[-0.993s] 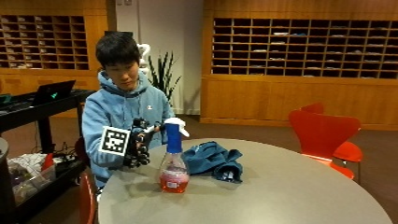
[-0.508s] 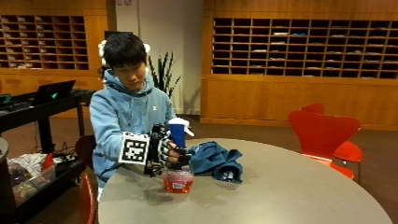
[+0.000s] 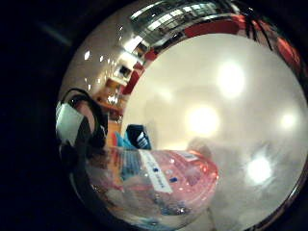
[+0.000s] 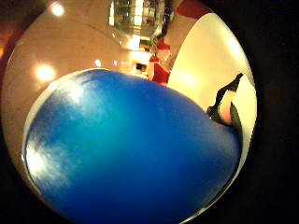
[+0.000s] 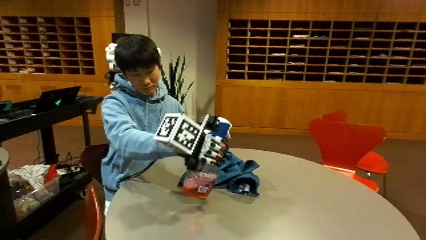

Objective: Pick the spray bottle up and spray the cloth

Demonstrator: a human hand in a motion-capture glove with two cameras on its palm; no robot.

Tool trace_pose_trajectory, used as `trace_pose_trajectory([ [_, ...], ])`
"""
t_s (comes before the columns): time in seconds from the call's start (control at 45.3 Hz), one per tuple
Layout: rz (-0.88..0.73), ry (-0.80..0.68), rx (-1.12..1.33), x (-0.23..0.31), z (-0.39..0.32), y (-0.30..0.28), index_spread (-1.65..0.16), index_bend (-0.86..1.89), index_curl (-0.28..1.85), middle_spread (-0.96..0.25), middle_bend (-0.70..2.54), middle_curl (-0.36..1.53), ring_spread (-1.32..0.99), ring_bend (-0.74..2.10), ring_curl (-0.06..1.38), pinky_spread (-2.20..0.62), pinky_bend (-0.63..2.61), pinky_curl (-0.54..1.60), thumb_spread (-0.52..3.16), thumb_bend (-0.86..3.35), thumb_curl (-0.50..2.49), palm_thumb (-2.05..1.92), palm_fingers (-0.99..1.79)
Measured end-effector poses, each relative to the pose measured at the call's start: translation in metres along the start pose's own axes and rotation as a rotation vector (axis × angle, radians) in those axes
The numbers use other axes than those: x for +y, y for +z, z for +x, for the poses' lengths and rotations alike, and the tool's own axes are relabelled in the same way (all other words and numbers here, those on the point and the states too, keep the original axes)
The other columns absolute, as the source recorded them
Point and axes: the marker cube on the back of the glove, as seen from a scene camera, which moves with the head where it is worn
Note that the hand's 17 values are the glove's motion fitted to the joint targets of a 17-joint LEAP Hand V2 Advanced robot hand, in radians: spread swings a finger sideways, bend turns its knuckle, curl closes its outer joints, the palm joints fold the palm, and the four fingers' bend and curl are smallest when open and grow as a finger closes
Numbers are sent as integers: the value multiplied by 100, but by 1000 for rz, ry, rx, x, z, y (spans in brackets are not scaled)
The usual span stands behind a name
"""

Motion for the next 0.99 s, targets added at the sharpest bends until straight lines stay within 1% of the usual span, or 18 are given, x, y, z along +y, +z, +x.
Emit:
trace_pose_trajectory([
  [0.066,-89,-98,214,-1,-32,1,-22,39,44,-13,53,46,-18,57,39,-23,42,37,41,-3,59,86,140],
  [0.155,-168,-205,503,-3,-70,1,-22,40,45,-14,54,47,-18,57,40,-25,43,38,36,-3,62,87,140],
  [0.287,-291,-287,853,-6,-109,2,-22,41,47,-14,54,47,-19,57,41,-27,43,39,30,-3,65,87,140],
  [0.419,-399,-359,1149,9,-131,26,-22,42,48,-14,55,48,-19,56,41,-28,43,39,27,-4,68,86,140],
  [0.486,-509,-440,1161,30,-137,48,-22,42,49,-14,55,48,-19,56,42,-28,43,39,25,-4,69,86,140],
  [0.53,-538,-452,1196,38,-134,61,-22,42,49,-14,55,48,-19,56,42,-28,43,39,25,-4,69,86,140],
  [0.618,-500,-406,1304,38,-120,78,-22,42,50,-14,56,48,-19,56,42,-28,43,39,24,-4,71,85,140],
  [0.728,-500,-416,1302,37,-121,80,-22,42,50,-15,56,48,-19,56,42,-29,43,40,23,-4,72,85,140],
  [0.861,-442,-407,1305,30,-131,66,-22,42,51,-15,56,48,-19,56,43,-29,43,40,22,-4,73,85,139],
  [0.993,-434,-384,1294,29,-130,58,-21,42,51,-15,56,48,-19,55,43,-29,43,40,22,-4,74,84,139],
])
